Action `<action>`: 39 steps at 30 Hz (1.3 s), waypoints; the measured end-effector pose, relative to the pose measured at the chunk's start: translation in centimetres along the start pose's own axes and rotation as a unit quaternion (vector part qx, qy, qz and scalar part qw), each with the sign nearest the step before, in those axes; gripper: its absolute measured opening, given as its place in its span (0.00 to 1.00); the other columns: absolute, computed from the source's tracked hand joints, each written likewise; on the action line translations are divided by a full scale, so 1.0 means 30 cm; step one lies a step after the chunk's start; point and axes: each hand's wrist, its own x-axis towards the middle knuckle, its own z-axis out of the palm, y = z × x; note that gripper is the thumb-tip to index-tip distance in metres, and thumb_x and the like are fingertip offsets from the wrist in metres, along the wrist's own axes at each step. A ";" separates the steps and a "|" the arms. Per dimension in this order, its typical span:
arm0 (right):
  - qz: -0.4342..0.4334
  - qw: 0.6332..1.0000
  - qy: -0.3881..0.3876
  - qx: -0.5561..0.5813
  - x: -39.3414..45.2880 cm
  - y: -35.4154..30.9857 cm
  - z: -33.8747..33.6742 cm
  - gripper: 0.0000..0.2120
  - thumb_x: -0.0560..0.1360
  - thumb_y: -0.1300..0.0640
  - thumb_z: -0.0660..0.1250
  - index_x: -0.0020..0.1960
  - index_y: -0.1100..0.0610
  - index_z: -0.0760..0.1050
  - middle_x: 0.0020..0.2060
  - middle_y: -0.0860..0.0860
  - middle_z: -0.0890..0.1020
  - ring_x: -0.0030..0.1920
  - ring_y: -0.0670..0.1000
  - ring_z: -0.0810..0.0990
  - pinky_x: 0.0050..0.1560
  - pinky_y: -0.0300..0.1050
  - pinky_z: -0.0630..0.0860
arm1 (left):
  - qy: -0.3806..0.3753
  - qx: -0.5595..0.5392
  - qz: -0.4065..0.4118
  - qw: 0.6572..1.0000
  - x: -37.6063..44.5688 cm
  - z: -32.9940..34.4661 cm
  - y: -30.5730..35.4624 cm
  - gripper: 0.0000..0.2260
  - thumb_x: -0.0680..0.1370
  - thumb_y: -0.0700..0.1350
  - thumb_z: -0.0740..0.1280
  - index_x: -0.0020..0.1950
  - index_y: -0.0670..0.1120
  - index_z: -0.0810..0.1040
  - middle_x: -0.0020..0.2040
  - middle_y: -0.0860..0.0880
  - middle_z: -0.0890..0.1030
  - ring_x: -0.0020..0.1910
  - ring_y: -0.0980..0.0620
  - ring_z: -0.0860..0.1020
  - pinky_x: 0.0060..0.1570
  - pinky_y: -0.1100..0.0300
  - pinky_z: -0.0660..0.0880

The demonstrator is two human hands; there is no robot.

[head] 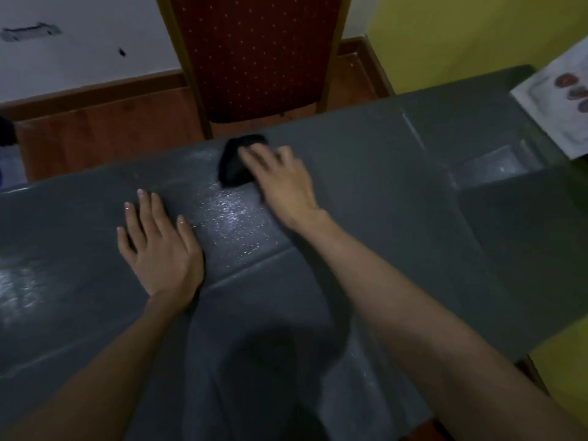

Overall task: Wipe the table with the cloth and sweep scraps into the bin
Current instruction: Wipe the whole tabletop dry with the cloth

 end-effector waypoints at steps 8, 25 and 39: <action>0.616 0.786 0.055 -0.027 -0.514 0.607 -0.114 0.24 0.77 0.63 0.59 0.72 0.58 0.62 0.69 0.63 0.65 0.65 0.69 0.64 0.63 0.61 0.69 | 0.001 0.018 0.025 1.000 -0.005 -0.010 0.028 0.24 0.84 0.48 0.53 0.78 0.40 0.59 0.81 0.43 0.56 0.80 0.41 0.51 0.77 0.39 0.46; 0.658 0.744 0.113 -0.023 -1.099 0.700 -0.166 0.21 0.78 0.65 0.58 0.70 0.54 0.67 0.67 0.60 0.68 0.62 0.69 0.66 0.56 0.64 0.73 | -0.075 -0.009 0.160 0.984 -0.387 0.058 0.265 0.23 0.84 0.49 0.50 0.77 0.44 0.62 0.81 0.46 0.57 0.81 0.47 0.51 0.78 0.46 0.44; 0.466 0.880 0.091 -0.012 -1.410 0.636 -0.146 0.26 0.75 0.65 0.61 0.72 0.50 0.68 0.64 0.56 0.72 0.56 0.64 0.69 0.52 0.59 0.76 | -0.045 -0.014 0.091 0.995 -0.858 0.098 0.392 0.22 0.84 0.47 0.53 0.78 0.44 0.62 0.81 0.44 0.57 0.80 0.44 0.53 0.77 0.45 0.47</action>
